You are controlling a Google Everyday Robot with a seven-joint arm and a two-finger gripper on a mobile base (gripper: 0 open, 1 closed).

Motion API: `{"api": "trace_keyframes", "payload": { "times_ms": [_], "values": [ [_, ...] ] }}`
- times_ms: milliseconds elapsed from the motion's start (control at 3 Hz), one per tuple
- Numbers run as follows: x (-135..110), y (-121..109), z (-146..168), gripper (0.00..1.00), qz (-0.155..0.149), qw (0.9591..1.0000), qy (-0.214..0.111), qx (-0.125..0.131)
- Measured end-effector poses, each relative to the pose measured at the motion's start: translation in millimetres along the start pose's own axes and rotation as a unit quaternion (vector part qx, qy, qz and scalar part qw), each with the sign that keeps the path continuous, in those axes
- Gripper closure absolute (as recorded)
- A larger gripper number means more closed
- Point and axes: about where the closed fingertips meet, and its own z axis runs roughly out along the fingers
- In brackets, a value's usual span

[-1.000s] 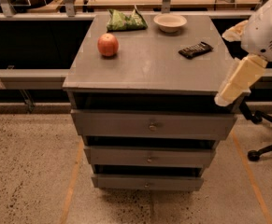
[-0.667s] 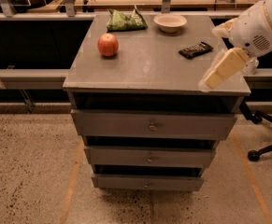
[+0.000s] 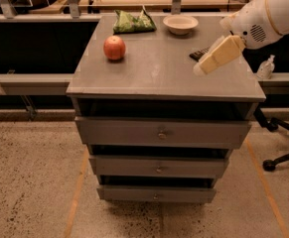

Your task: Move apple near rxbar chocolate

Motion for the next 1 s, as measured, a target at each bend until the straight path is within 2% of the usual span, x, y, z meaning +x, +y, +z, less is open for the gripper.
{"api": "trace_keyframes", "payload": {
  "times_ms": [333, 667, 1000],
  "values": [
    [-8.9, -5.6, 13.8, 0.0, 0.005, 0.9998, -0.015, 0.013],
    [-39.7, -25.2, 54.2, 0.0, 0.005, 0.9987, -0.049, 0.012],
    [-68.6, -45.2, 96.3, 0.0, 0.022, 0.996, -0.086, 0.01]
  ]
}}
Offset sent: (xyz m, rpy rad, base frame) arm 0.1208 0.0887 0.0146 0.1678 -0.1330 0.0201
